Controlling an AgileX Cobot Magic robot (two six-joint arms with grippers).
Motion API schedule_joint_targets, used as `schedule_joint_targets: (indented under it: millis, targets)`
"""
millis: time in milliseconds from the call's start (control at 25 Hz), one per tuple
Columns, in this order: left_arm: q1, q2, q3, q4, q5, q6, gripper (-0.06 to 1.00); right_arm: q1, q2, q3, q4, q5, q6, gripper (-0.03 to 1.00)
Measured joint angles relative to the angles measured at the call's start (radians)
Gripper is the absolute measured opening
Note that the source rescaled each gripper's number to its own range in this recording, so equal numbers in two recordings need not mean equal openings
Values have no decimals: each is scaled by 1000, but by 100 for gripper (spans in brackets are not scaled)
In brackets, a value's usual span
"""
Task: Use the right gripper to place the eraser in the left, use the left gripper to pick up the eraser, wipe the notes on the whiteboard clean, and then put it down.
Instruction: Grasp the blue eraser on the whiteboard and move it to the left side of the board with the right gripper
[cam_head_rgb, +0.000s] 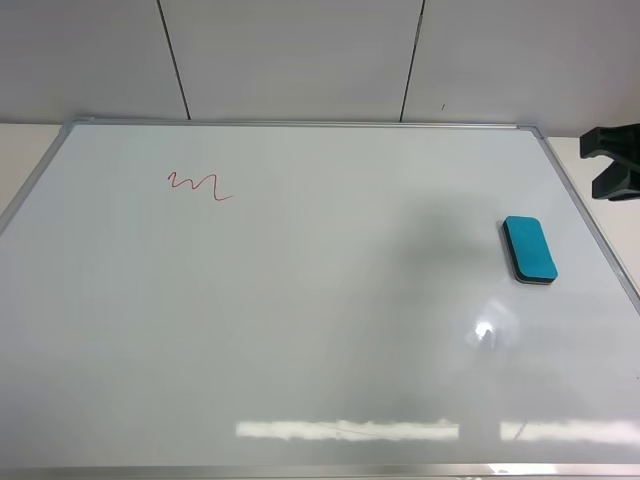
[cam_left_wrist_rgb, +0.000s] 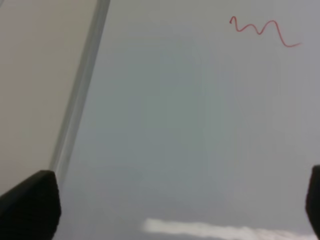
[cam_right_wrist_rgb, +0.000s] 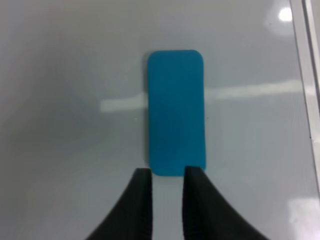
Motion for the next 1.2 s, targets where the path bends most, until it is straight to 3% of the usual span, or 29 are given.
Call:
schedule_joint_targets:
  millis: [200,560,960,1200]
  targets:
    - [0,0,0,0,0,0,100,0,43,-50,-11,51,3,1]
    - [0,0,0,0,0,0,100,0,192,-68,-185,82,175,0]
    - [0,0,0,0,0,0,100,68,314,-74,-264,-38,237,0]
    - [0,0,0,0,0,0,100,116,392,-124,-334,-43,281,0]
